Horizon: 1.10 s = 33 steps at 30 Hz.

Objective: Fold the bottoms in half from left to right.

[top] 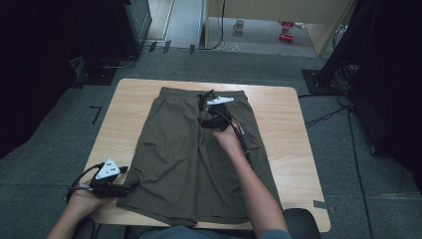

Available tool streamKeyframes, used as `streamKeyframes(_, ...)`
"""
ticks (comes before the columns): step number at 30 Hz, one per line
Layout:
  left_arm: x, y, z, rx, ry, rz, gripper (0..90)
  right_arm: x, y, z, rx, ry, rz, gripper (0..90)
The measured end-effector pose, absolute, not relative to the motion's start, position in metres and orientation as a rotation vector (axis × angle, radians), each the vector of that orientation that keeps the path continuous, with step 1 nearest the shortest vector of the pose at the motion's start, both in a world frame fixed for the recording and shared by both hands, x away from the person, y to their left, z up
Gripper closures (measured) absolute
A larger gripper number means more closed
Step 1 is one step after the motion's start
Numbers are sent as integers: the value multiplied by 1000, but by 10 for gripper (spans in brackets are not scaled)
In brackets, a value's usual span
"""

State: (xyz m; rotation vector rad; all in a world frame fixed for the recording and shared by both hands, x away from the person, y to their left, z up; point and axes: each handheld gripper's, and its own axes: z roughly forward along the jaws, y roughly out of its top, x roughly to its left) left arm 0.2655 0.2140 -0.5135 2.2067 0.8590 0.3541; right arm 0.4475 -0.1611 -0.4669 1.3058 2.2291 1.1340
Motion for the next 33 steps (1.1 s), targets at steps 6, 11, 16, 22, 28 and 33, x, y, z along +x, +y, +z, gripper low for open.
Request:
streamKeyframes(6,266,213,-514,2214,839,338,240,460,-138,-464,1279,2253,1134,365)
streamKeyframes(11,267,211,-515,2227,822,332,181,468,-120,-463,1272,2276,1144,370)
streamKeyframes(16,266,211,-514,2232,827,335,193,474,-108,-462,1252,2278,1158,367)
streamKeyframes(22,264,211,-512,2226,818,331,306,486,-93,-466,1240,2288,1158,356)
streamKeyframes(28,263,210,-511,2222,814,325,418,499,-76,-474,1249,2314,1173,352)
streamKeyframes(33,263,209,-510,2223,813,318,511,506,-63,-476,1223,2317,1154,349)
